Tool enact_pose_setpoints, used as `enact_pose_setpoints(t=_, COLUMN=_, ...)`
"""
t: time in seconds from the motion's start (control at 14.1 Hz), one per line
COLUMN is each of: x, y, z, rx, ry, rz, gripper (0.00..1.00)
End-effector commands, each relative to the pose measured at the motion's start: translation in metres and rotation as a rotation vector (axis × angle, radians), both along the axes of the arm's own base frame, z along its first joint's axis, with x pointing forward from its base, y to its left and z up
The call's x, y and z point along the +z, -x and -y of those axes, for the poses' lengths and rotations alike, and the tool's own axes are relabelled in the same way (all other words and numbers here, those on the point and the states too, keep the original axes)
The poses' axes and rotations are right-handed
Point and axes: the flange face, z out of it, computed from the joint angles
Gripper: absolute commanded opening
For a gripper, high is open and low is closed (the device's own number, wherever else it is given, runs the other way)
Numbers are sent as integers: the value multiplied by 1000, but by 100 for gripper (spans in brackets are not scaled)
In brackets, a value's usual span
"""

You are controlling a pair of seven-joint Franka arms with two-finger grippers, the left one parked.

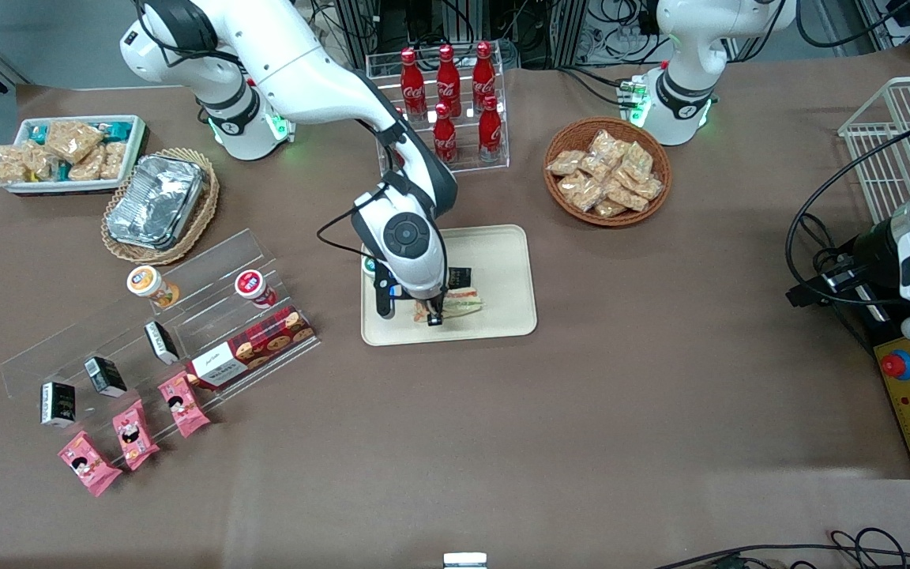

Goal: Place sandwich on tray
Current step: 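Carry the sandwich with the right gripper over the cream tray, then lower the sandwich onto the tray and open the right gripper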

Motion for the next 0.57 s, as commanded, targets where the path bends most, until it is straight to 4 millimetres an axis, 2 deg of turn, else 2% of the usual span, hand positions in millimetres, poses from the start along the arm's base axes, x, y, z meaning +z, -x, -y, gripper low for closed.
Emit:
enact_pose_setpoints(t=0.0, x=-5, y=-3, z=2, rx=-23, ry=-3, rz=1, gripper=34)
enact_pose_setpoints(t=0.07, x=-5, y=-2, z=1, rx=-18, ry=-2, rz=0, gripper=46)
enact_pose_setpoints(t=0.21, x=-2, y=-4, z=0, rx=-13, ry=-7, rz=8, gripper=94)
enact_pose_setpoints(t=0.5, x=9, y=-13, z=4, rx=-9, ry=-10, rz=28, gripper=96)
